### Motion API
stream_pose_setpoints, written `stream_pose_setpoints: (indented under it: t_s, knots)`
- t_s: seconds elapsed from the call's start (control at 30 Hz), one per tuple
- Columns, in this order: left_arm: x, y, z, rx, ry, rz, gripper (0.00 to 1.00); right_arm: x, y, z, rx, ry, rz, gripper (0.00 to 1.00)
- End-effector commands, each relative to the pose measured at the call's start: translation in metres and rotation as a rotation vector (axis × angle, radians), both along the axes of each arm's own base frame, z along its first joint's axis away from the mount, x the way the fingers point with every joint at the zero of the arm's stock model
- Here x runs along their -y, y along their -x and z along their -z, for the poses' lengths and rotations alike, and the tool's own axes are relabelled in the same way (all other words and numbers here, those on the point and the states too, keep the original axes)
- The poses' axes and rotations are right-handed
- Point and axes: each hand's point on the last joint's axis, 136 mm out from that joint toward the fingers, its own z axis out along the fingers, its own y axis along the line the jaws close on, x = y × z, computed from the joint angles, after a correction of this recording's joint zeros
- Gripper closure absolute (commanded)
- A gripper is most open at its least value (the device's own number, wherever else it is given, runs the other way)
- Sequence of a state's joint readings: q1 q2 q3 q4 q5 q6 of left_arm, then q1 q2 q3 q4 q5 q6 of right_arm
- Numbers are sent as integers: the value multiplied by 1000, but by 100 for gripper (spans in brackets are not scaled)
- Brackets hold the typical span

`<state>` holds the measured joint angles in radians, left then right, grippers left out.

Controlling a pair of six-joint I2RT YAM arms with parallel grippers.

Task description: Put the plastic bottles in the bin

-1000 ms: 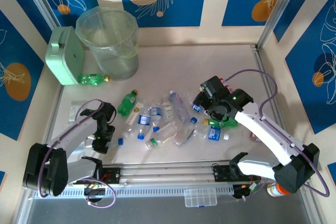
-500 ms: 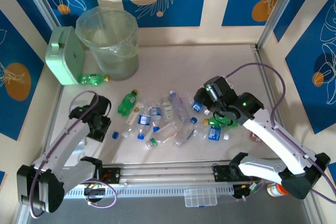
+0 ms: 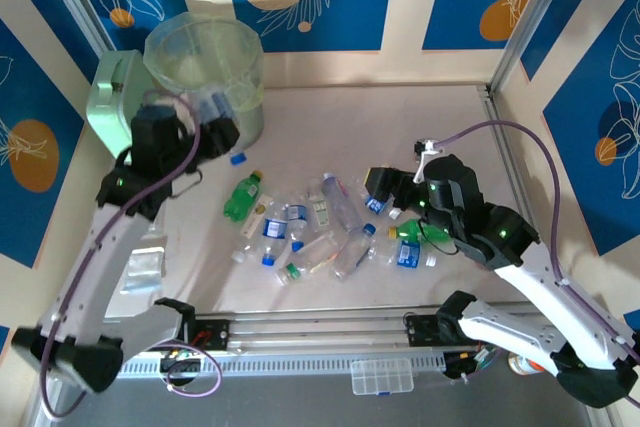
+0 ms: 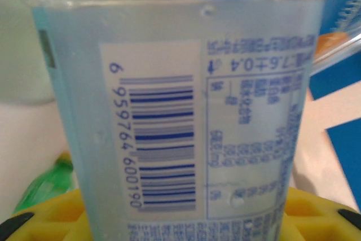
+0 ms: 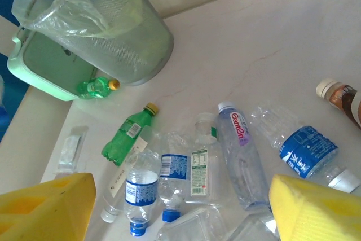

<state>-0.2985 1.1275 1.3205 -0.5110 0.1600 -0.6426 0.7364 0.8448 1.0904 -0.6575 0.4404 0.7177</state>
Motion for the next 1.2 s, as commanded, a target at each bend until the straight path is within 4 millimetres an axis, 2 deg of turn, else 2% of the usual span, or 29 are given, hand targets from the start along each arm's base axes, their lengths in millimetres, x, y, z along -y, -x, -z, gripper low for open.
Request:
stream_pose_setpoints:
  t_s: [0.0,0.07,0.13,0.23,0.37,0.47,0.67,0.77,0.97,1.07,1.17]
  knots:
    - [27,-38,-63,167,36,123,83,-7,-3,-14,49,10,-45,19]
    - [22,-73,-80,162,74,87,85,-5,-2,-18,57,8,-44,19]
    - [7,-108,-79,108,108,-12,92,-3,0,-20,61,3,-42,19]
    - [-18,-155,-76,78,170,-165,93,2,4,-22,61,-3,-34,19]
    - [-60,-195,-52,-43,192,-447,95,13,10,-20,50,10,-13,19]
    - [-74,-218,-24,-141,256,-566,100,20,13,-14,35,29,6,19]
    - [-89,-248,45,-310,351,-643,100,24,12,-8,25,50,25,19]
    - [-89,-256,71,-362,348,-651,100,24,10,-3,18,57,31,19]
    - [-82,-266,112,-461,366,-662,90,20,6,13,-20,66,39,19]
    - [-80,-270,126,-496,372,-664,82,19,5,18,-33,70,40,19]
    - [-80,-272,131,-502,378,-665,61,19,4,19,-35,77,42,19]
